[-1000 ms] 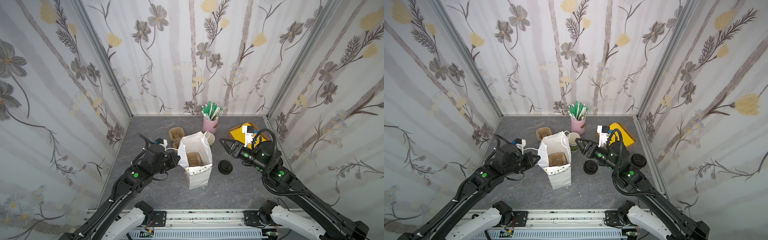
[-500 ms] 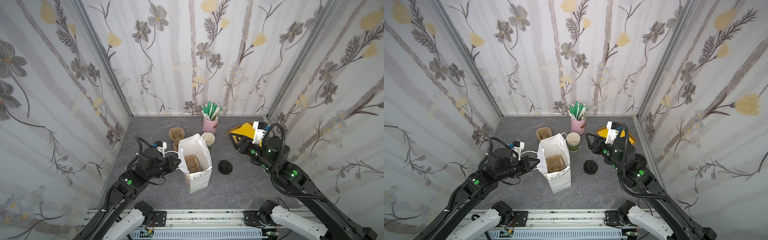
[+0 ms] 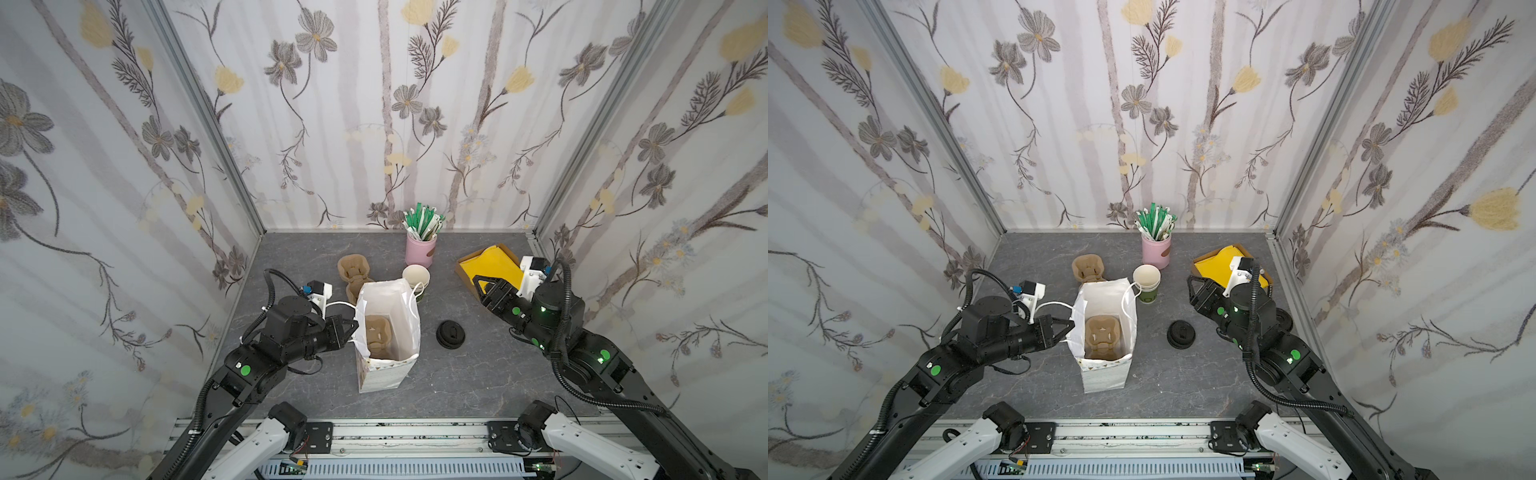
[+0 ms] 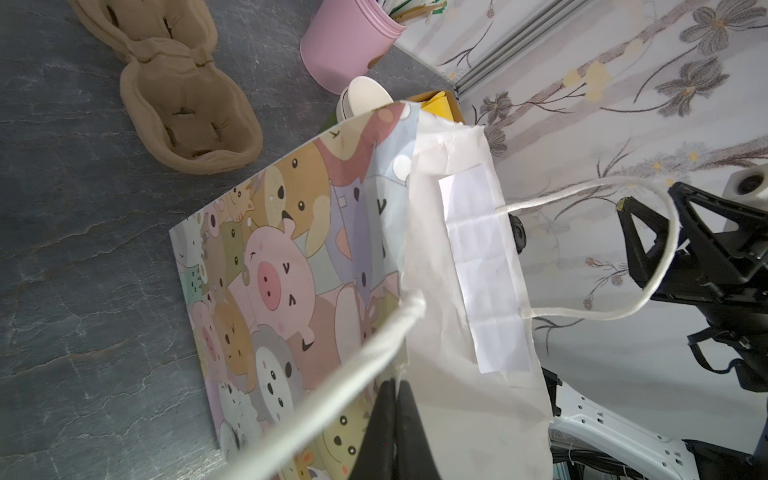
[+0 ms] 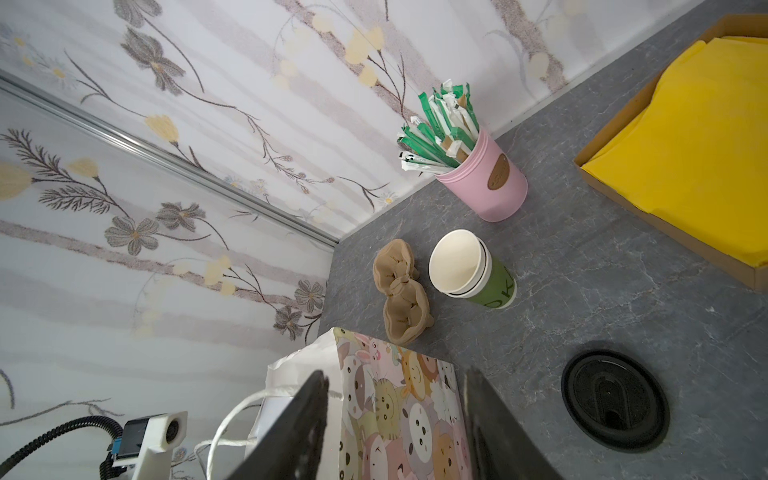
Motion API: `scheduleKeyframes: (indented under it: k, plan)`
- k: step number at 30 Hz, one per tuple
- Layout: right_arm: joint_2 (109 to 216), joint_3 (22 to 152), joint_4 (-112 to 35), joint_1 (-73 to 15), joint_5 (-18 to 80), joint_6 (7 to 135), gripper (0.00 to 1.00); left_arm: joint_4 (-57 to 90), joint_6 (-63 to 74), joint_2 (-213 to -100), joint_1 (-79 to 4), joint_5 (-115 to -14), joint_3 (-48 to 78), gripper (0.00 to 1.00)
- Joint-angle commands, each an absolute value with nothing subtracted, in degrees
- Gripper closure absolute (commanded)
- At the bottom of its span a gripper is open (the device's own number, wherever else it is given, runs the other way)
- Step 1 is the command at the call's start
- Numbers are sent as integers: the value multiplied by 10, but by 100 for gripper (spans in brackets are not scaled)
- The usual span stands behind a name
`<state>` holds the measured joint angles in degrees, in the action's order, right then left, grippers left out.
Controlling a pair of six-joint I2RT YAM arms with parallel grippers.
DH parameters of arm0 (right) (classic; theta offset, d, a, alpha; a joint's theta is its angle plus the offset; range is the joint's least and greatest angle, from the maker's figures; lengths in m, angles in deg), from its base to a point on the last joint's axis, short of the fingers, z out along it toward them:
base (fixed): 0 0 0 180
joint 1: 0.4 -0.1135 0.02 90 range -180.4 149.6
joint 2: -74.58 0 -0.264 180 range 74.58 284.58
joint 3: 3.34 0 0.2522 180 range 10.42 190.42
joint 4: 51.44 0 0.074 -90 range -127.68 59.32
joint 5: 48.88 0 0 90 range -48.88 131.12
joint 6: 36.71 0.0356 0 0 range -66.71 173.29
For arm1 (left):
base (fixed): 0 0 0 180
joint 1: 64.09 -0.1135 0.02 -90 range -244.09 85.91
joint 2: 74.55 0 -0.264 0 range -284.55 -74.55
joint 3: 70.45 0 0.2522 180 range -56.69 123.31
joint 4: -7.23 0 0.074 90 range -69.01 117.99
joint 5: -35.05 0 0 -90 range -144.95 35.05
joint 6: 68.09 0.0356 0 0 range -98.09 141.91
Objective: Pack the takeout coffee
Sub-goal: 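Release the rope handle and swing the right gripper toward the black lids, then move the right gripper above the black lids beside the yellow napkin box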
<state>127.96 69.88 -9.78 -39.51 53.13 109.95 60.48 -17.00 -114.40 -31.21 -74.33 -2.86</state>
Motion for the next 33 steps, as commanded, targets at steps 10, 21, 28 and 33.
scheduleKeyframes:
  k: [10, 21, 28, 33]
  plan:
    - [1411, 809, 39, -401, 478, 1172, 47, 609, -187, -1109, -313, -759, -62, 100]
    - [1441, 842, 27, -383, 514, 1064, 46, 618, -153, -1121, -312, -808, -61, 100]
    - [1449, 848, 48, -369, 495, 1031, 47, 696, -151, -1119, -312, -749, -25, 100]
    - [1472, 887, 74, -343, 469, 987, 47, 719, -159, -1155, -313, -732, -24, 84]
